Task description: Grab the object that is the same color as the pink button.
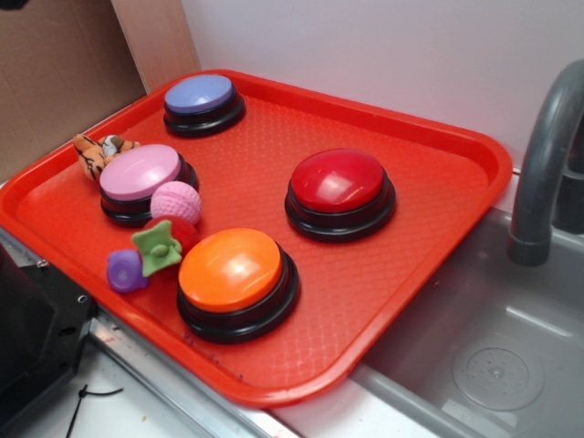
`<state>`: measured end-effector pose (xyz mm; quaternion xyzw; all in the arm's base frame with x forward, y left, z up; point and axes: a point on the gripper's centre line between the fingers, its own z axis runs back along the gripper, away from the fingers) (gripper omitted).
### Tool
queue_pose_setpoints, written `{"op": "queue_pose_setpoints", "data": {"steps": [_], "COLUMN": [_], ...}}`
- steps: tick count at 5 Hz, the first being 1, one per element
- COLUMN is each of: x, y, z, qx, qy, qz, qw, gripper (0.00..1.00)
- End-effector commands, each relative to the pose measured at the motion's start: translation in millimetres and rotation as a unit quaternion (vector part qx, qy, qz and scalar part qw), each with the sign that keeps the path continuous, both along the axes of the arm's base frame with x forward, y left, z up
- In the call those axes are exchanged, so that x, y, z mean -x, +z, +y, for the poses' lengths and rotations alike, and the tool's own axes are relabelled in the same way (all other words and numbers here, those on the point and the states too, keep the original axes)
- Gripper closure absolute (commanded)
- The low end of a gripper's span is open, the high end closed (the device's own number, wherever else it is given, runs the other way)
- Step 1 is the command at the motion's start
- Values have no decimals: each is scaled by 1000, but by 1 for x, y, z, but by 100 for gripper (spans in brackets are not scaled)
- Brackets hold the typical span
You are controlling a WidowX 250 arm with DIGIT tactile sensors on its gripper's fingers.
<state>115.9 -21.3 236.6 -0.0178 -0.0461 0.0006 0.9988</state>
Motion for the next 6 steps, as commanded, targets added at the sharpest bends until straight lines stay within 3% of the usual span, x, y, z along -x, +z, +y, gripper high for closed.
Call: {"op": "queue_pose_setpoints", "data": {"steps": [1, 2, 3, 4, 6], "x": [0, -2, -10, -19, -35], "y": [0, -5, -17, -34, -78], "z": [0, 1, 4, 12, 18], "qx": [0, 21, 33, 43, 62], "qy": [0, 81, 197, 317, 524], "qz": [0, -9, -13, -24, -64], "qw": [1000, 996, 980, 947, 847], "gripper": [0, 0, 0, 0, 0]}}
